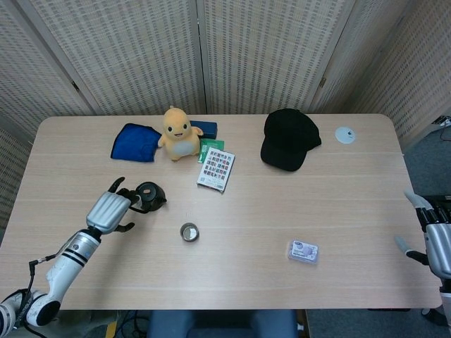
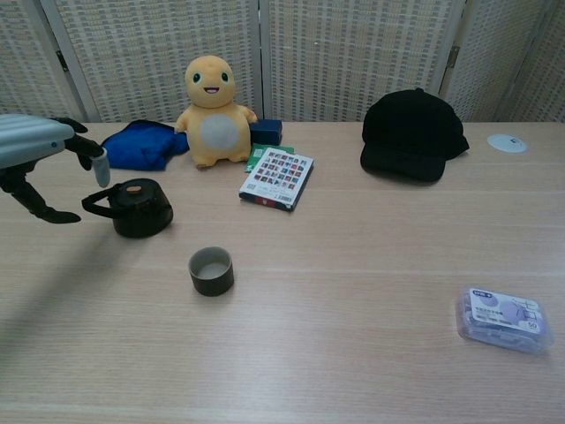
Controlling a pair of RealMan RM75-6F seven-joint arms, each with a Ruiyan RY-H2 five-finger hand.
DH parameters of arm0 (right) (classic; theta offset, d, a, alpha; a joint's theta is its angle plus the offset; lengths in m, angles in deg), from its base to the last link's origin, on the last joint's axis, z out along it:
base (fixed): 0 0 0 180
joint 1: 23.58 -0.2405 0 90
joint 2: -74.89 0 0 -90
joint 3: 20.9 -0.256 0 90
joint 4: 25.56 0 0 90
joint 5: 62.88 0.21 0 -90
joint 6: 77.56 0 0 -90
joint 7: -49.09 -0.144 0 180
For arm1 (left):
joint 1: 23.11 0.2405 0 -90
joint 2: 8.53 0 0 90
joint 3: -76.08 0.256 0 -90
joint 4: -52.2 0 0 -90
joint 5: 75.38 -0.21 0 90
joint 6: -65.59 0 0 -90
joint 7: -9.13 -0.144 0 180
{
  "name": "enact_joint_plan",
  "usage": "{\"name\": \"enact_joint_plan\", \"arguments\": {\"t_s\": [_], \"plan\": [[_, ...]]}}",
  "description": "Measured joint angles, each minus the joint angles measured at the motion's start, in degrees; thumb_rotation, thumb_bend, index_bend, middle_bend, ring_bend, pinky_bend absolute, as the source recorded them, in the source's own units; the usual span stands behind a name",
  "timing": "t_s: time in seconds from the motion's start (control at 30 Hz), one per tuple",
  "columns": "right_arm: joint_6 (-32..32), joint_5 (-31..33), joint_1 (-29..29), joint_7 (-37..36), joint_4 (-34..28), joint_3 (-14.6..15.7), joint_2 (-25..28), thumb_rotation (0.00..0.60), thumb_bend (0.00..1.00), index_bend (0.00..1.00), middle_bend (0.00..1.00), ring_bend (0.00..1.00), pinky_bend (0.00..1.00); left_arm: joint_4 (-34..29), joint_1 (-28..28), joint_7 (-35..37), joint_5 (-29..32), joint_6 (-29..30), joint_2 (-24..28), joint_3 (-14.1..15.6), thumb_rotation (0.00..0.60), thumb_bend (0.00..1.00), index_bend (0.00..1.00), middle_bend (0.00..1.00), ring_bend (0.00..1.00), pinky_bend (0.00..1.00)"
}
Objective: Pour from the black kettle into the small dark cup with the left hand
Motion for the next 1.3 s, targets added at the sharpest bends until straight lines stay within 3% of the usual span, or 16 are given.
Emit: {"name": "enact_joint_plan", "arguments": {"t_s": [0.67,1.3], "plan": [[-0.43,1.05,0.47,-1.34,1.6,0.06,-0.4,0.6,0.2,0.11,0.2,0.14,0.18,4.86,-2.68,-3.46,4.0,-2.78,-4.58,0.6,0.6,0.22,0.37,0.32,0.29,0.0],[-0.25,1.13,0.82,-1.77,1.81,0.03,-0.47,0.6,0.2,0.11,0.2,0.14,0.18,6.15,-3.19,-3.22,4.51,-2.28,-5.61,1.46,0.6,0.22,0.39,0.41,0.35,0.0]]}}
